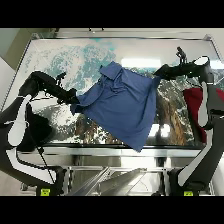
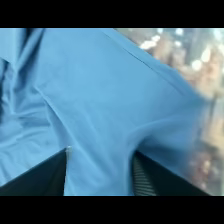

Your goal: Fold the shirts.

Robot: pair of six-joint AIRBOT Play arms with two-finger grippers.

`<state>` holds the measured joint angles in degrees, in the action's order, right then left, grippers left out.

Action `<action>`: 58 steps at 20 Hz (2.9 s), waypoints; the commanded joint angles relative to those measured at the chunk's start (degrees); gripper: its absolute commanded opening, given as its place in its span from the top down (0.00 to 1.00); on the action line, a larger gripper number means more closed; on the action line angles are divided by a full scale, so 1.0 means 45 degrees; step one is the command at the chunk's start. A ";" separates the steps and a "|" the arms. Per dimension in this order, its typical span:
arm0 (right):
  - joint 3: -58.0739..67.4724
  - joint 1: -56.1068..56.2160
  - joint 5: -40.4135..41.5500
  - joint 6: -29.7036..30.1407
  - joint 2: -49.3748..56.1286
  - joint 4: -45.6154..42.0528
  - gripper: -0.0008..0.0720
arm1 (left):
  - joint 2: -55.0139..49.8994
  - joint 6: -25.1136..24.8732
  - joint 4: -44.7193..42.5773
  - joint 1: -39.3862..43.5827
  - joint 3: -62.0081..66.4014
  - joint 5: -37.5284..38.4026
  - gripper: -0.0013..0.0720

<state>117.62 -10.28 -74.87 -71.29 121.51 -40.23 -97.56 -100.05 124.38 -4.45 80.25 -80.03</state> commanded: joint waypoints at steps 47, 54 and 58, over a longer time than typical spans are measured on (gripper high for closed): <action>-2.0774 0.2424 0.5391 0.2744 -1.1516 0.4488 0.96 | -0.2341 -0.3643 -0.1297 -0.0151 0.5833 -0.2302 0.03; -1.4052 -0.1399 0.2861 0.0306 -1.0894 -0.2511 0.96 | -0.2346 -0.3293 -0.0622 0.0520 0.5833 -0.2365 0.02; -1.3270 -0.1530 0.2433 -0.0355 -0.9797 -0.4527 0.96 | -0.2346 -0.2686 -0.0617 0.1758 0.5814 -0.2565 0.03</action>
<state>54.02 -15.70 -61.60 -70.22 74.63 -52.14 -108.12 -114.30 121.43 0.27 106.45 -91.05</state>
